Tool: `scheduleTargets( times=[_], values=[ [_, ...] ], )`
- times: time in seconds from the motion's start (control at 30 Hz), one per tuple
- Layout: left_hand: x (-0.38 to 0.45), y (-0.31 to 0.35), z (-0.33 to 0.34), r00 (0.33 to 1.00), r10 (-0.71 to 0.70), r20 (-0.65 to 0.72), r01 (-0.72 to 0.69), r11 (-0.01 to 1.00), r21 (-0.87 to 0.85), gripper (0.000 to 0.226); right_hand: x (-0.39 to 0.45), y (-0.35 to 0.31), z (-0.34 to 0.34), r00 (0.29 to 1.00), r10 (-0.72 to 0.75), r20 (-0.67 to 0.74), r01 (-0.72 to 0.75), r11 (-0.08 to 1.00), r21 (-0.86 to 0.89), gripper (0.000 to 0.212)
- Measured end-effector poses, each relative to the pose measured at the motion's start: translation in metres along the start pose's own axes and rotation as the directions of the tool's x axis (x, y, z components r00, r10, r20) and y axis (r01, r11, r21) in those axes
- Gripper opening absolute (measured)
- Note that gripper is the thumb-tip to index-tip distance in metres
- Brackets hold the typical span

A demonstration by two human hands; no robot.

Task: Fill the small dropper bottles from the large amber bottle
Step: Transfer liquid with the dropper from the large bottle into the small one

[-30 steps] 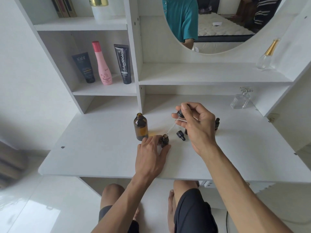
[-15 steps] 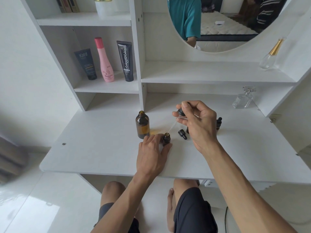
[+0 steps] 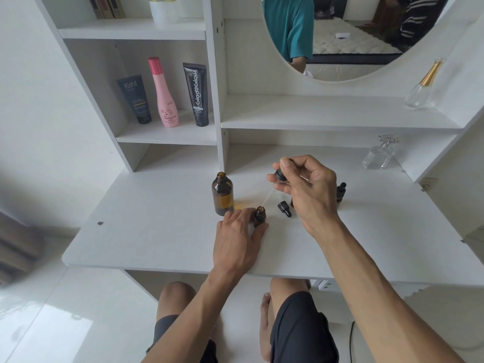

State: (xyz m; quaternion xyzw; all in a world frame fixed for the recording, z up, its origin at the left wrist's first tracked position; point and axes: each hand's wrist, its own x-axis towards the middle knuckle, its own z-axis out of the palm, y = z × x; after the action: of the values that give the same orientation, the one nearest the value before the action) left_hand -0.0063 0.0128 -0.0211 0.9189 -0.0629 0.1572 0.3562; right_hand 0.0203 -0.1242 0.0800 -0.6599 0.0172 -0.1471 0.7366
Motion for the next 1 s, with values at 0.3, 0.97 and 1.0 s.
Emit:
scheduleTargets(
  times=[0.3, 0.97, 1.0],
  values=[
    [0.0004, -0.0009, 0.0012, 1.0, -0.002, -0.003, 0.002, 1.0, 0.001, 0.022, -0.0026, -0.0055, 0.0044, 1.0, -0.02, 0.024, 0.021, 0.999, -0.033, 0.013],
    [0.0004, 0.0005, 0.0003, 1.0, -0.017, 0.015, 0.017, 1.0, 0.013, 0.026, -0.0032, -0.0062, 0.003, 0.999, -0.044, 0.02, 0.045, 0.999, -0.029, 0.011],
    [0.0003, 0.0005, 0.0, 1.0, -0.017, 0.015, 0.016, 1.0, 0.015, 0.026, -0.0031, -0.0058, 0.003, 0.999, -0.043, 0.02, 0.044, 0.999, -0.029, 0.011]
  ],
)
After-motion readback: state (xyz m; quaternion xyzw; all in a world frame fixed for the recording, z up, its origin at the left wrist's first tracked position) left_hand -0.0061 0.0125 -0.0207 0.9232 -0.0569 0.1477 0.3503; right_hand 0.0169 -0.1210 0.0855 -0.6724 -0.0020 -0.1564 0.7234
